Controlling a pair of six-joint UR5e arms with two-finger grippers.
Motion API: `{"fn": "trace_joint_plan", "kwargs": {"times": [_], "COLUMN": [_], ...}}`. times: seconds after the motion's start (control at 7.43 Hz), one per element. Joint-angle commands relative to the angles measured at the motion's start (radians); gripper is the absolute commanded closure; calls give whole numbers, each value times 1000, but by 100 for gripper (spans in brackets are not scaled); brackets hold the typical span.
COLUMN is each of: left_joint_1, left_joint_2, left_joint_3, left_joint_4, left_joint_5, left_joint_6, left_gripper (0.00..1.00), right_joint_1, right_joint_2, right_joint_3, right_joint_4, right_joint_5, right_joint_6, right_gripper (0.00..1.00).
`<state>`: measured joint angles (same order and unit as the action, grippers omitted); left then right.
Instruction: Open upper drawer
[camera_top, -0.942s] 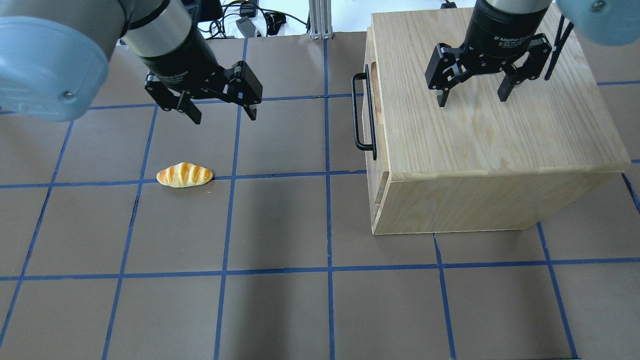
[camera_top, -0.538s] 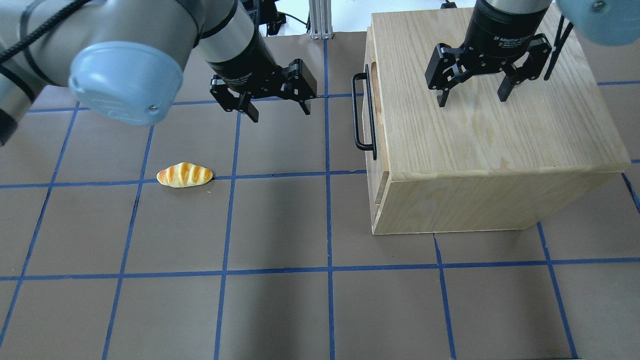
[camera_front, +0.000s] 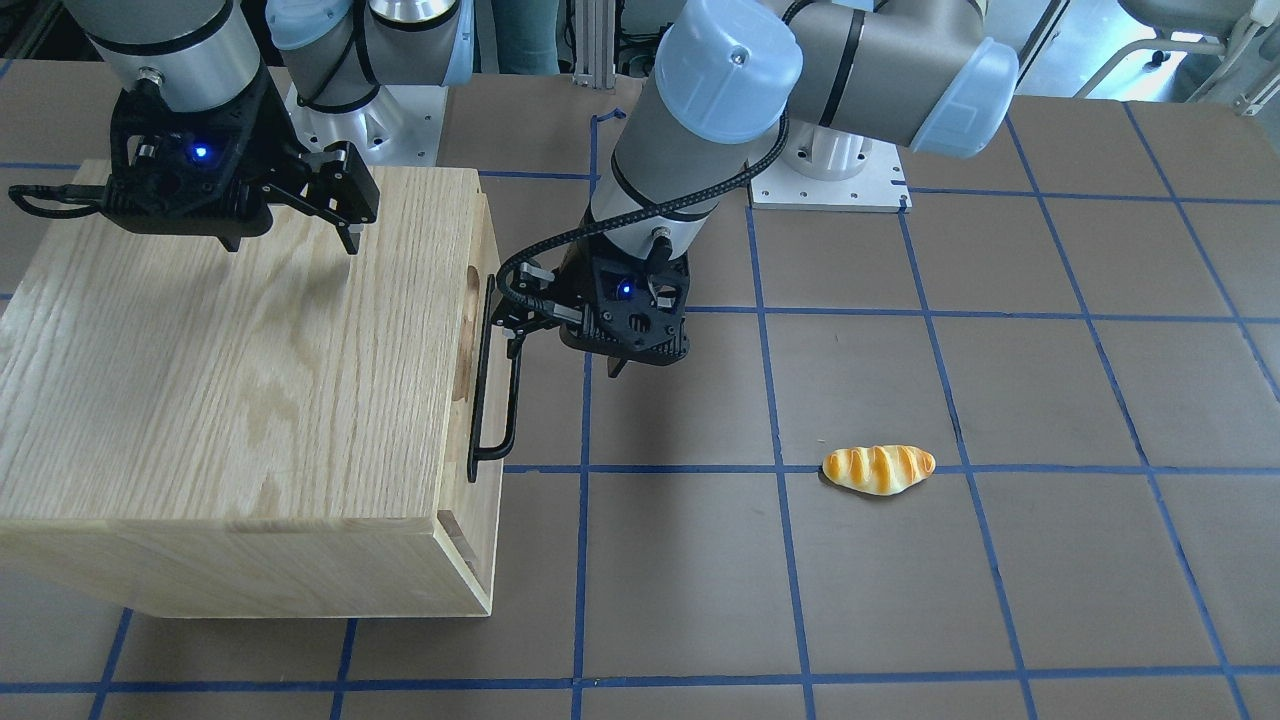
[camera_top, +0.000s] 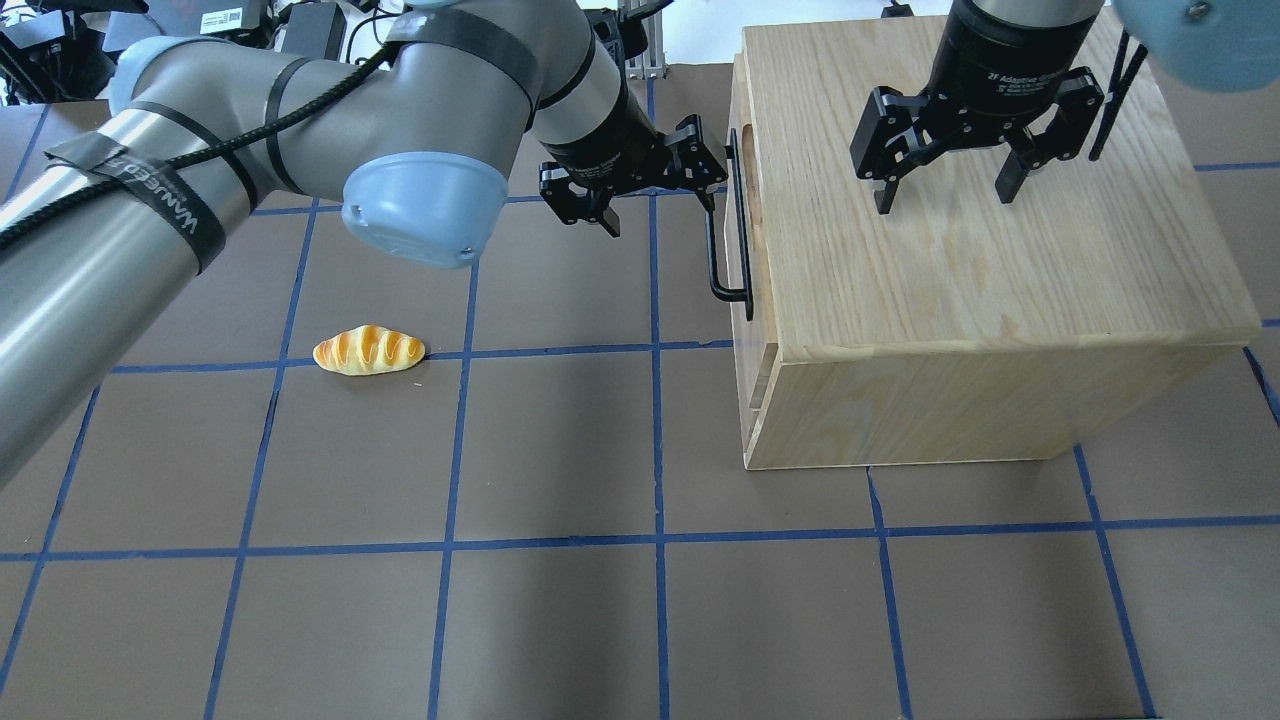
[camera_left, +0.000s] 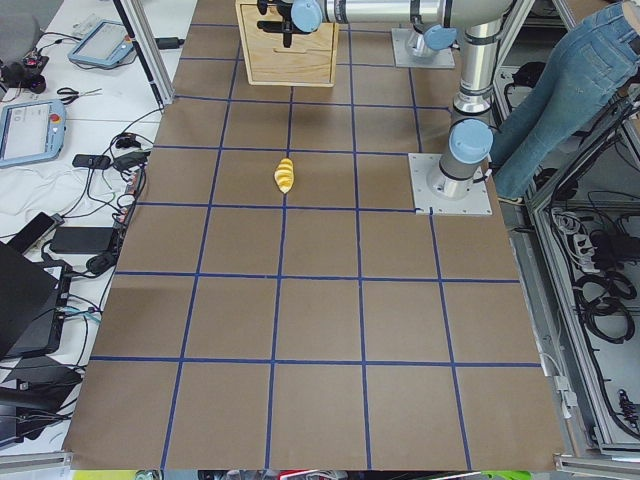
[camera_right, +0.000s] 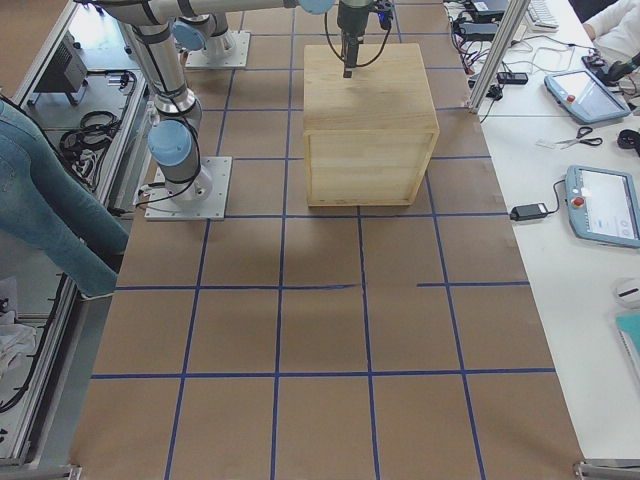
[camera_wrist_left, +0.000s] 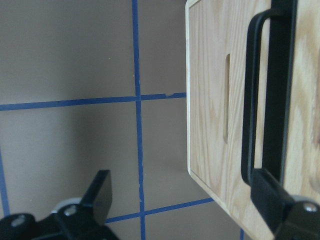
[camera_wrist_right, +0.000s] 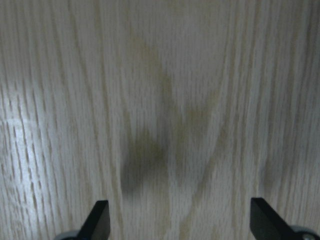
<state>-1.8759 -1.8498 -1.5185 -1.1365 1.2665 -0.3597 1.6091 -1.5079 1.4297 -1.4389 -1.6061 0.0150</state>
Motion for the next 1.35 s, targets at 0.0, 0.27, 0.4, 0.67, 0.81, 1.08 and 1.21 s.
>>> {"fn": "trace_joint_plan", "kwargs": {"times": [0.0,0.27,0.4,0.67,0.81,1.08,1.21], "left_joint_1": [-11,-11,-11,15,64,113,142], "left_joint_2": [-44,-68,-68,-42,-23,0,18], "left_joint_3": [-3,-8,-14,-72,-95,-117,-114], "left_joint_4": [43,61,60,53,40,27,0], "left_joint_5": [-31,-39,-36,-16,0,22,40], "left_joint_6": [-7,10,18,57,74,76,79], "left_gripper": [0,0,0,0,0,0,0], "right_joint_1": [0,0,0,0,0,0,0], "right_joint_2": [0,0,0,0,0,0,0], "right_joint_3": [0,0,2,2,0,0,0], "right_joint_4": [0,0,0,0,0,0,0], "right_joint_5": [0,0,0,0,0,0,0], "right_joint_6": [0,0,0,0,0,-1,-1], "right_gripper": [0,0,0,0,0,0,0]}}
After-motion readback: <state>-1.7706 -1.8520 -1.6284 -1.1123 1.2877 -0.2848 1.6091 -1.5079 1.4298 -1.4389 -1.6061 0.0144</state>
